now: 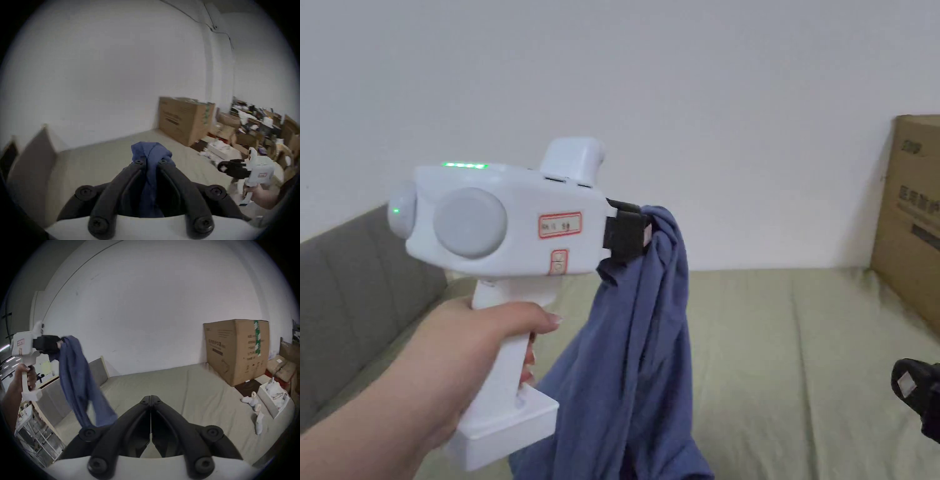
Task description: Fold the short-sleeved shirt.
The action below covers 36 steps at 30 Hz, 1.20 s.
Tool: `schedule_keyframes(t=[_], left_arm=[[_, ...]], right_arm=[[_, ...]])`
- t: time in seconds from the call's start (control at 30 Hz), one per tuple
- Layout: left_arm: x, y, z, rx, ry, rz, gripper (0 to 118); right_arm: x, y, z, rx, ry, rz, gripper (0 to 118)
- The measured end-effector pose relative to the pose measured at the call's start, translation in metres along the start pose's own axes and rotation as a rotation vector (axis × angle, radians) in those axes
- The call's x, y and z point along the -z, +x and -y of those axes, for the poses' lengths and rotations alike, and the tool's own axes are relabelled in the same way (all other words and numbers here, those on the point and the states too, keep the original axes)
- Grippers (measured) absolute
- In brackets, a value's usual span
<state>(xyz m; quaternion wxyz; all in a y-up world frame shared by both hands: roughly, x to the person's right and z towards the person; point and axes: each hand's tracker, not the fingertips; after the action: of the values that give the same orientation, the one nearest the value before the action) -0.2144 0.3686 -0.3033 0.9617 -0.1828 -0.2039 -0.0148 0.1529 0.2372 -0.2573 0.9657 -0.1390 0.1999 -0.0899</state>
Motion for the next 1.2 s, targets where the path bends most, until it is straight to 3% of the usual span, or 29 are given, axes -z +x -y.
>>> schedule_keyframes(t=[0.1,0.23,0.37,0.43,0.5,0.53,0.57,0.6,0.77,0.93,1.0,1.03,1.13,1.17,1.2], left_arm=[[0.094,0.018,0.032,-0.127,-0.218,0.150,8],[0.205,0.022,0.119,-0.347,-0.578,0.231,8],[0.264,0.008,0.225,-0.692,-0.870,0.206,8],[0.266,0.002,0.264,-0.791,-0.942,0.120,9],[0.263,-0.009,0.285,-0.819,-0.970,0.046,29],[0.257,-0.009,0.285,-0.830,-0.958,0.069,57],[0.252,-0.014,0.284,-0.825,-0.946,0.089,94],[0.244,-0.018,0.278,-0.822,-0.932,0.095,102],[0.183,-0.039,0.200,-0.692,-0.684,0.104,100],[0.058,-0.038,0.151,-0.442,-0.122,-0.111,98],[0.004,-0.026,0.161,-0.380,0.095,-0.236,82],[-0.015,-0.020,0.169,-0.362,0.178,-0.277,69],[-0.061,-0.004,0.198,-0.326,0.322,-0.373,12],[-0.072,0.001,0.208,-0.323,0.345,-0.415,1],[-0.079,0.004,0.216,-0.318,0.361,-0.475,1]], right_arm=[[-0.007,0.019,0.005,0.001,0.001,0.050,0],[-0.004,0.040,0.021,0.016,-0.047,0.095,0],[0.011,0.062,0.046,0.053,-0.128,0.110,0],[0.018,0.066,0.057,0.060,-0.163,0.114,0],[0.025,0.069,0.066,0.070,-0.185,0.110,0],[0.027,0.069,0.069,0.076,-0.195,0.107,0],[0.029,0.067,0.071,0.081,-0.201,0.103,0],[0.031,0.066,0.073,0.085,-0.206,0.098,0],[0.034,0.052,0.065,0.080,-0.192,0.077,0],[0.023,0.032,0.044,0.021,-0.081,0.049,0],[0.014,0.022,0.038,-0.010,0.001,0.058,0],[0.010,0.019,0.037,-0.018,0.042,0.063,0],[-0.007,0.007,0.035,-0.035,0.183,0.093,0],[-0.011,0.004,0.036,-0.039,0.225,0.111,0],[-0.016,0.001,0.037,-0.038,0.260,0.136,0]])
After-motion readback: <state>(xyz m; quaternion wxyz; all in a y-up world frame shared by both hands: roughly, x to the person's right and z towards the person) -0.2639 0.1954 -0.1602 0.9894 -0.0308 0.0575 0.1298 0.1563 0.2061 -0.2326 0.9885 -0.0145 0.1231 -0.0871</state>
